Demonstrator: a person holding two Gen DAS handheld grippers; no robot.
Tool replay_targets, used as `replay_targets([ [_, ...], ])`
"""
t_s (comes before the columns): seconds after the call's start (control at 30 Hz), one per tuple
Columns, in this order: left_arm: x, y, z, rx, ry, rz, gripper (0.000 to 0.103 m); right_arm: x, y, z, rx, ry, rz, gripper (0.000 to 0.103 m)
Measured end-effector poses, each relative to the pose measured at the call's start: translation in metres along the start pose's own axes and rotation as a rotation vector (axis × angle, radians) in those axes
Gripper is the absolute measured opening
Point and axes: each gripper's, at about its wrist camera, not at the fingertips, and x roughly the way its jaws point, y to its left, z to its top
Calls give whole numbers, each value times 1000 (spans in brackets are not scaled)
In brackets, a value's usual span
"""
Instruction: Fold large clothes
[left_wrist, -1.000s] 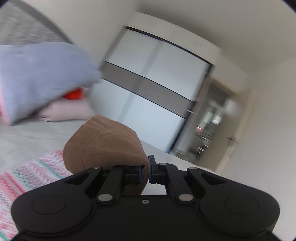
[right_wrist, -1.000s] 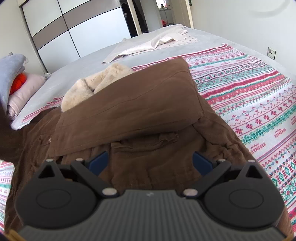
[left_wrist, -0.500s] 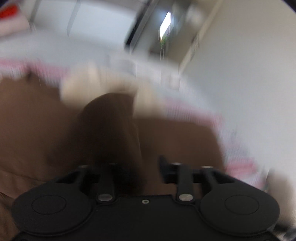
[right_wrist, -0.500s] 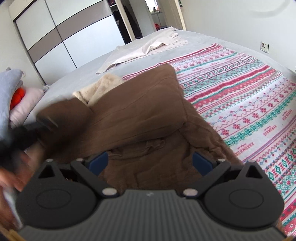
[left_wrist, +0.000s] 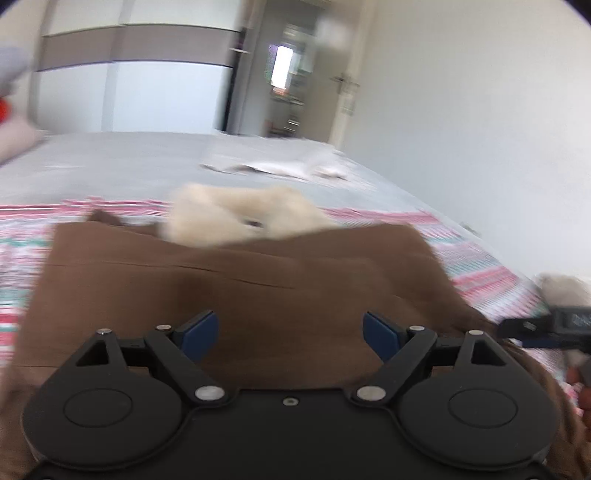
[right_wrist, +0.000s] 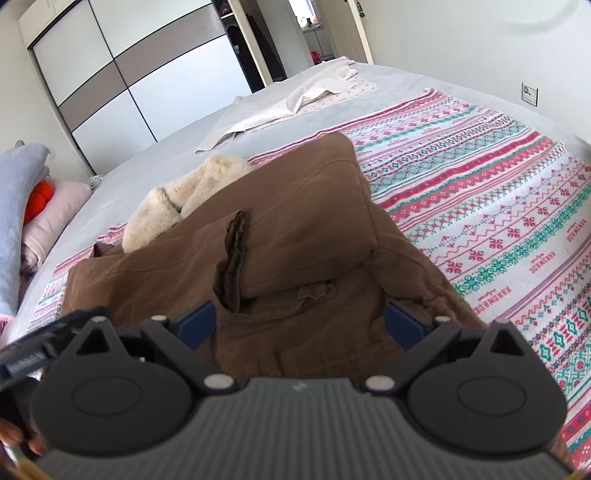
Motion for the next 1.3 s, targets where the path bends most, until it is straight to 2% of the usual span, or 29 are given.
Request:
replay_targets([
  [0.07,-9,25,-5,-53,-12,81,85,2,4,-1,-17,-6,0,99],
  [0.13,-11,52,-4,-110,-31,128,85,3,7,-3,-41,-38,17,99],
  [0.23,-12,85,5,-162,-62,187,82,8,10,3,-49,-86,110,89],
  [0.3,-10,100,17,-155,-72,206,75,20,12,16,-14,-71,181,84],
  [0.43,6,115,40,-78,-75,241,61,57,26,41,15,-18,287,84],
  [0.53,30,128,54,-57,-38,220,51,99,36,53,33,31,262,83],
  [0.63,52,139,53,-43,-27,250,49,137,46,52,-2,63,169,72],
  [0.67,59,143,53,-42,-30,268,49,145,50,48,-23,61,148,62],
  [0.7,65,147,51,-47,-38,281,49,151,55,44,-60,46,138,40],
  [0.73,70,152,48,-53,-50,293,49,151,60,41,-116,27,148,25],
  [0.77,73,156,44,-57,-70,306,49,147,67,39,-172,1,165,13],
  [0.8,75,160,38,-63,-98,320,49,138,72,37,-228,-52,174,9],
  [0.87,81,170,28,-89,-120,341,49,114,78,35,-306,-177,214,8],
  [0.93,91,180,18,-142,-94,327,51,104,77,31,-361,-251,176,8],
  [0.97,96,181,17,-146,-71,337,52,111,74,31,-371,-232,161,8],
  [1.07,105,173,21,-96,-21,385,55,154,69,20,-386,-95,79,11],
  [1.17,100,167,27,-76,-17,410,54,154,66,15,-353,-106,75,18],
  [1.23,85,162,30,-100,-40,388,53,144,65,18,-343,-92,70,21],
  [1.27,75,159,31,-112,-51,364,53,138,63,19,-351,-87,67,26],
  [1.3,65,154,32,-115,-54,342,53,131,60,21,-360,-87,57,39],
])
